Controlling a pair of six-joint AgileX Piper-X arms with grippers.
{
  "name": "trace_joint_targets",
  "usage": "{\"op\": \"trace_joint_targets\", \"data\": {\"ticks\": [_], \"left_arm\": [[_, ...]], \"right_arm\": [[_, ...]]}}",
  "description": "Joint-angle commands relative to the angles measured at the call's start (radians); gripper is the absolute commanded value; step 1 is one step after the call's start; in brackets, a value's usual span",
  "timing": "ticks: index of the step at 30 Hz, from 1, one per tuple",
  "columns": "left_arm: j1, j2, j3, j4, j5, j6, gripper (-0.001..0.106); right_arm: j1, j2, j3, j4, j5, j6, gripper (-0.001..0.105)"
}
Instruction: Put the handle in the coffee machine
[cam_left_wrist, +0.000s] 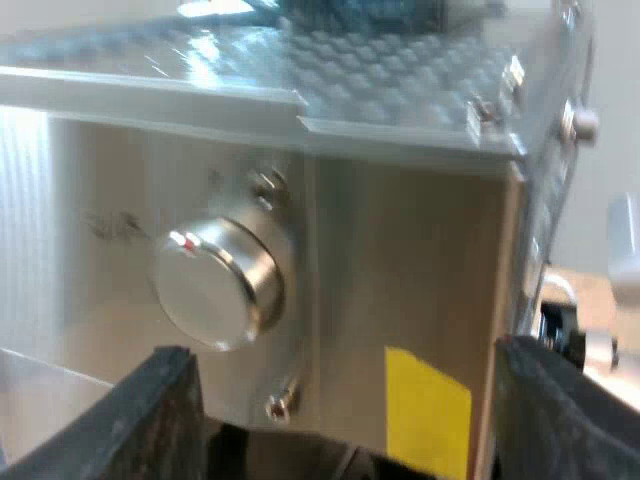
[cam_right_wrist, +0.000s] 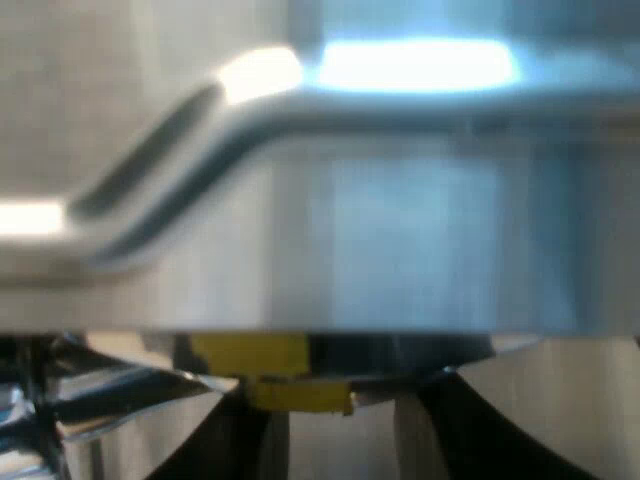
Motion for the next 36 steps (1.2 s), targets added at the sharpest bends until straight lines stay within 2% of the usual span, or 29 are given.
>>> {"op": "trace_joint_targets", "data": {"ticks": [1, 3, 6, 7, 9, 12, 14, 15, 19, 21, 25, 28, 30, 32, 33, 36], "left_arm": [[0.005, -0.007, -0.037, -0.008, 0.02, -0.079, 0.053], [0.005, -0.007, -0.074, -0.008, 0.023, -0.129, 0.041], [0.005, -0.007, -0.128, -0.008, 0.021, -0.224, 0.031], [0.005, -0.007, -0.128, -0.008, 0.021, -0.224, 0.031], [0.005, -0.007, -0.176, -0.008, 0.02, -0.307, 0.024], [0.005, -0.007, -0.22, -0.008, 0.02, -0.363, 0.012], [0.005, -0.011, -0.232, -0.008, 0.02, -0.376, 0.006], [0.005, -0.018, -0.243, -0.008, 0.02, -0.39, 0.0], [0.005, -0.047, -0.246, -0.005, -0.013, -0.395, 0.0], [0.005, -0.056, -0.246, 0.0, -0.085, -0.411, 0.0], [0.005, -0.056, -0.246, 0.06, -0.152, -0.42, 0.0], [0.005, -0.06, -0.246, 0.153, -0.215, -0.377, 0.0], [0.005, -0.071, -0.246, 0.212, -0.299, -0.289, 0.0], [0.005, -0.077, -0.246, 0.239, -0.329, -0.256, 0.0], [0.005, -0.1, -0.246, 0.319, -0.442, -0.118, 0.0], [0.005, -0.116, -0.246, 0.451, -0.566, 0.058, 0.0]], "right_arm": [[-0.001, -0.048, -0.032, -0.112, -0.045, -0.016, 0.028], [-0.001, -0.048, -0.032, -0.112, -0.045, -0.016, 0.028], [-0.001, -0.048, -0.032, -0.112, -0.045, -0.016, 0.028], [-0.001, -0.048, -0.032, -0.112, -0.045, -0.016, 0.028], [-0.001, -0.048, -0.032, -0.112, -0.045, -0.016, 0.028], [-0.001, -0.048, -0.032, -0.112, -0.045, -0.016, 0.028], [-0.001, -0.048, -0.032, -0.112, -0.045, -0.016, 0.028], [-0.001, -0.048, -0.032, -0.112, -0.045, -0.016, 0.028], [-0.001, -0.048, -0.032, -0.112, -0.045, -0.016, 0.028], [-0.001, -0.048, -0.032, -0.112, -0.045, -0.016, 0.028], [-0.001, -0.048, -0.032, -0.112, -0.045, -0.016, 0.028], [-0.001, -0.048, -0.032, -0.112, -0.045, -0.016, 0.028], [-0.001, -0.048, -0.032, -0.112, -0.045, -0.016, 0.028], [-0.001, -0.048, -0.032, -0.112, -0.045, -0.016, 0.028], [-0.001, -0.048, -0.032, -0.112, -0.047, -0.016, 0.028], [-0.001, -0.048, -0.032, -0.112, -0.046, -0.016, 0.028]]}}
